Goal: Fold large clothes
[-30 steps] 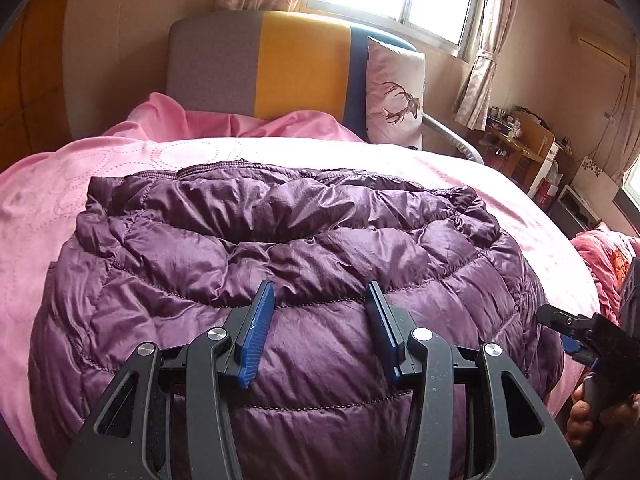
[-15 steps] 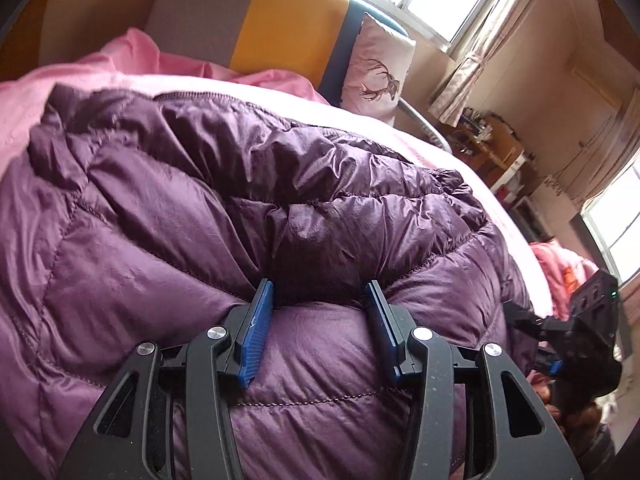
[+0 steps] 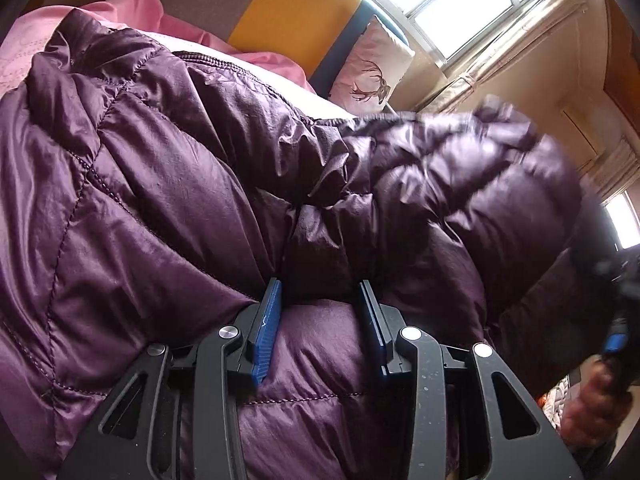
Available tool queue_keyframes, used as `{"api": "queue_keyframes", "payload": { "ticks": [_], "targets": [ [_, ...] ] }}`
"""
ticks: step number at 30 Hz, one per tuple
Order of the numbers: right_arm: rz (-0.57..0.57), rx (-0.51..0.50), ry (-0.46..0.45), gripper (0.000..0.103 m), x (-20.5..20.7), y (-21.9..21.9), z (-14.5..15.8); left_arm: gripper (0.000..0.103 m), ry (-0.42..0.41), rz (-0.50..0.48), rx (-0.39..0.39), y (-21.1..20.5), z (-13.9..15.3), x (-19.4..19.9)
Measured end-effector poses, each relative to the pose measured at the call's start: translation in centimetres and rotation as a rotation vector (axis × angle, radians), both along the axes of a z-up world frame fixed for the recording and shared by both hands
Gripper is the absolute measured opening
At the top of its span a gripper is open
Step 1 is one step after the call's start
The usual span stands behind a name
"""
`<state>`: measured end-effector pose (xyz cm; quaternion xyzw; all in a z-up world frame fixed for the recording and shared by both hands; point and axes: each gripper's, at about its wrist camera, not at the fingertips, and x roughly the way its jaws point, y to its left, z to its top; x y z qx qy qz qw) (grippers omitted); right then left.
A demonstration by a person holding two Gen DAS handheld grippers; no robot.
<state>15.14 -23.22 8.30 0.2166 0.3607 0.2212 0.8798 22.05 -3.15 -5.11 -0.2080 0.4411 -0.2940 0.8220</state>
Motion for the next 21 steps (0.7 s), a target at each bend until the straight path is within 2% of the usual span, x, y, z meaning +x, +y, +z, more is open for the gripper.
{"api": "queue_keyframes", "payload": {
  "ticks": [6, 9, 11, 13, 14, 17, 21],
  "targets": [
    [0.137, -0.087, -0.04, 0.025, 1.0, 8.6, 1.6, 0.038, 0.047, 0.011, -0.038, 3.5, 1.7, -0.5],
    [0.18, -0.166, -0.042, 0.025, 1.1, 12.2, 1.4, 0.038, 0.024, 0.036, -0.049, 6.9, 3.3, -2.2],
    [0.2, -0.229, -0.043, 0.025, 1.1, 14.3, 0.9, 0.041, -0.008, 0.093, -0.035, 10.3, 4.5, -3.4],
    [0.227, -0.287, -0.045, 0.025, 1.0, 16.3, 0.4, 0.053, -0.032, 0.18, -0.018, 14.0, 5.4, -4.3],
    [0.238, -0.319, -0.046, 0.025, 0.7, 17.4, 0.1, 0.056, -0.04, 0.222, -0.025, 15.9, 5.8, -4.8],
    [0.269, -0.416, -0.053, 0.028, -0.2, 20.5, -1.0, 0.056, -0.053, 0.326, -0.049, 20.9, 6.8, -5.8],
    [0.292, -0.538, -0.077, 0.04, -1.8, 23.9, -2.9, 0.056, -0.085, 0.355, -0.11, 24.2, 8.9, -6.4]
  ]
}}
